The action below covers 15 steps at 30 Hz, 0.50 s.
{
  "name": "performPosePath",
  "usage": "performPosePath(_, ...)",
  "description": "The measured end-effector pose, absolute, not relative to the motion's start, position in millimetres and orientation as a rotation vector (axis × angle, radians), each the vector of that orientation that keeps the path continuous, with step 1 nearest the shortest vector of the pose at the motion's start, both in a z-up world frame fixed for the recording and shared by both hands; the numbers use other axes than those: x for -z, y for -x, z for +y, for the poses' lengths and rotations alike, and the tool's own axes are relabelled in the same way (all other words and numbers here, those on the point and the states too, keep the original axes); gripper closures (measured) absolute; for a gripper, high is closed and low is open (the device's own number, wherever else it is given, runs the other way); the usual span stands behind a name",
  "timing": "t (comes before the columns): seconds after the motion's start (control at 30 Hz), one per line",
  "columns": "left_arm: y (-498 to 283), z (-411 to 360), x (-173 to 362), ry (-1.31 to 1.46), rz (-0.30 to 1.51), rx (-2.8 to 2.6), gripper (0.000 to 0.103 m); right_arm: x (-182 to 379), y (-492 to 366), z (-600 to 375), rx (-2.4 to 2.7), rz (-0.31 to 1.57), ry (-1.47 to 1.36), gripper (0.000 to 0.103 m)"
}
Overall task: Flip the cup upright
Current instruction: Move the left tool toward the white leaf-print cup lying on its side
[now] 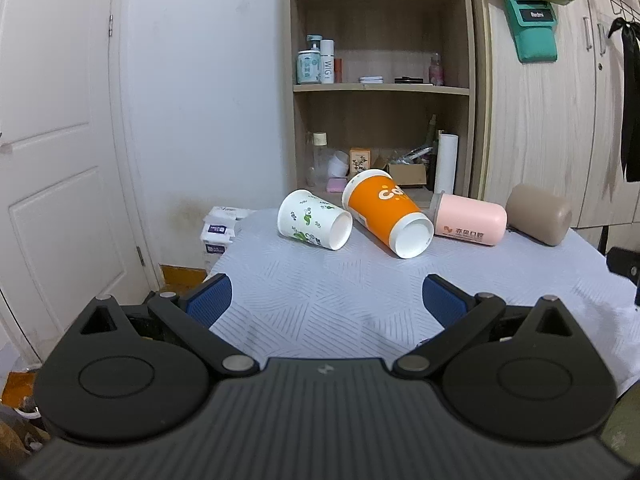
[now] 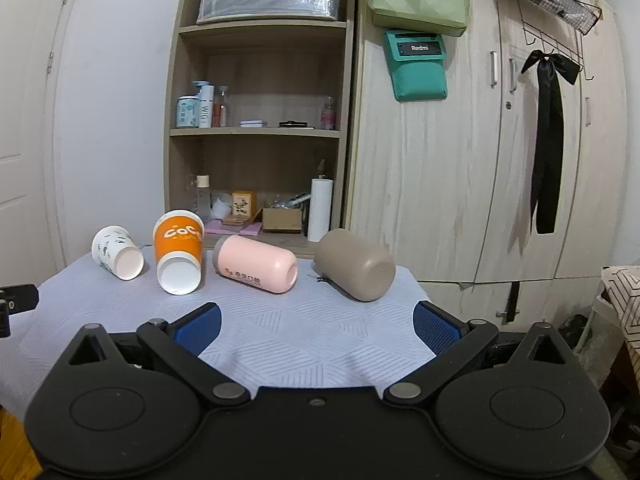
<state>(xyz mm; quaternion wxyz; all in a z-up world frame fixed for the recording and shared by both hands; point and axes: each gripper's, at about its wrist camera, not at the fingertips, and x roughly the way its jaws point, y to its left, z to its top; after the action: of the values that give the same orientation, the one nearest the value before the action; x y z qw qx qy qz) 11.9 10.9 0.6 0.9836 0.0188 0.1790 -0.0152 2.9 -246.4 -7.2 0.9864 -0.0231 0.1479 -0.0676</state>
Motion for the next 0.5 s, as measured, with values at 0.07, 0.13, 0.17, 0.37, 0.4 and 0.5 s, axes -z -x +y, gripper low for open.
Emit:
performPosePath(0.07,-14,11,-2,-0.037,0.373,0.034,0.000,7,-4,-246,0.126,0.300,0.046,0.000)
performPosePath(0.13,-18,11,-3,-0.032,0.389,0.041,0.000,7,-7,-245,0.111,0.301,0.043,0.000)
performPosePath(0.17,-21,11,-5,-0.029,0.401,0.044,0.000,8,-9,-244,0.102,0.304,0.042,0.000)
performPosePath(0.37,-70,29,-22,0.090,0.522,0.124,0.000,7,-34,-240,0.009,0.310,0.034,0.000)
performPosePath(0.4,-82,33,-25,0.117,0.533,0.130,0.000,7,-40,-239,-0.013,0.317,0.032,0.000)
performPosePath(0.5,-117,41,-29,0.158,0.560,0.121,0.001,8,-57,-234,-0.080,0.340,0.035,0.000)
